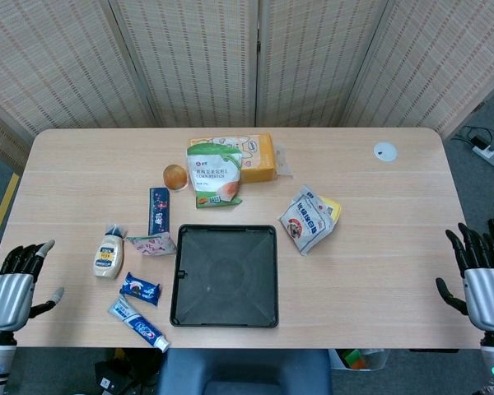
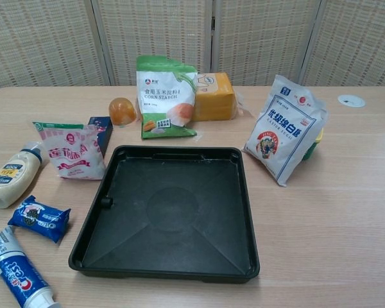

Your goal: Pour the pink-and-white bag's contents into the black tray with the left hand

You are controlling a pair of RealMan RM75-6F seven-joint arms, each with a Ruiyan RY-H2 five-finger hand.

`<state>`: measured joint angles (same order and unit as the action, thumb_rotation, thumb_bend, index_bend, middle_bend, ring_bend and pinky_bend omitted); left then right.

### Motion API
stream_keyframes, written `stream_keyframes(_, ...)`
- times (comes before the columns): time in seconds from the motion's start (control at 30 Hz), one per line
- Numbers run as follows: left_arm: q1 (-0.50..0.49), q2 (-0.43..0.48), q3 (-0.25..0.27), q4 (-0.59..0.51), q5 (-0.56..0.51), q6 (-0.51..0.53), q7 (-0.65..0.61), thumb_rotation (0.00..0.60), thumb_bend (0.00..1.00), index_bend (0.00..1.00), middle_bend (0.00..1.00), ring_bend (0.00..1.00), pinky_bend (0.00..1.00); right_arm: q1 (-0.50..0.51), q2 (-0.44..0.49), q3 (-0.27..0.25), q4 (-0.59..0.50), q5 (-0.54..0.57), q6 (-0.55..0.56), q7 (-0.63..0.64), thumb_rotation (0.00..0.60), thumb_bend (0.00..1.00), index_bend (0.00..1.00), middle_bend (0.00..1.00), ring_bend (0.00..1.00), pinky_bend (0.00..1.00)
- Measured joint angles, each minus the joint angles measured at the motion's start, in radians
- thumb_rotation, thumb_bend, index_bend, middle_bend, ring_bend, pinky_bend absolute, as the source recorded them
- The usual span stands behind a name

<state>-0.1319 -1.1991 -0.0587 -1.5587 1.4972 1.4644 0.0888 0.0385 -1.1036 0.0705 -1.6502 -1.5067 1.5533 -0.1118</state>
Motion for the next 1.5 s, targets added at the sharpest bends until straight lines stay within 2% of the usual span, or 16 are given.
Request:
stream_keyframes(0.3, -0.061, -0.024, -0.018, 0.030, 0.036, -0.041, -0.070, 0.600, 0.37, 0.12, 0.21, 0.23, 0.26, -0.017, 0.009, -0.005, -0.005, -0.018, 0.027, 0.008, 0.600, 0.37, 0.00, 0.00, 0.02, 0.00)
stream_keyframes(0.47, -0.099, -0.054, -0.031, 0.056, 0.034, -0.083, -0.127, 0.600, 0.36, 0.06, 0.20, 0.21, 0.25, -0.023, 0.010, -0.006, 0.003, -0.020, 0.032, 0.019, 0.600, 0.37, 0.00, 0.00, 0.02, 0.00)
stream_keyframes(0.63, -0.156, -0.085, -0.040, 0.089, 0.016, -0.179, -0.201, 0.600, 0.31, 0.00, 0.16, 0.17, 0.24, -0.027, 0.011, -0.007, 0.011, -0.023, 0.037, 0.031, 0.600, 0.37, 0.00, 0.00, 0.02, 0.00)
stream_keyframes(0.8, -0.220, -0.132, -0.052, 0.142, -0.016, -0.271, -0.237, 0.600, 0.28, 0.00, 0.14, 0.15, 0.20, -0.033, 0.012, -0.007, 0.017, -0.023, 0.041, 0.040, 0.600, 0.37, 0.00, 0.00, 0.02, 0.00)
stream_keyframes(1.2, -0.320, -0.247, -0.080, 0.268, -0.112, -0.432, -0.292, 0.600, 0.27, 0.00, 0.13, 0.14, 0.16, -0.034, 0.012, -0.006, 0.019, -0.023, 0.037, 0.042, 0.600, 0.37, 0.00, 0.00, 0.02, 0.00)
stream_keyframes(1.5, -0.366, -0.319, -0.076, 0.342, -0.118, -0.464, -0.298, 0.600, 0.27, 0.01, 0.14, 0.18, 0.16, -0.038, 0.013, -0.005, 0.018, -0.016, 0.033, 0.041, 0.600, 0.37, 0.00, 0.00, 0.02, 0.00)
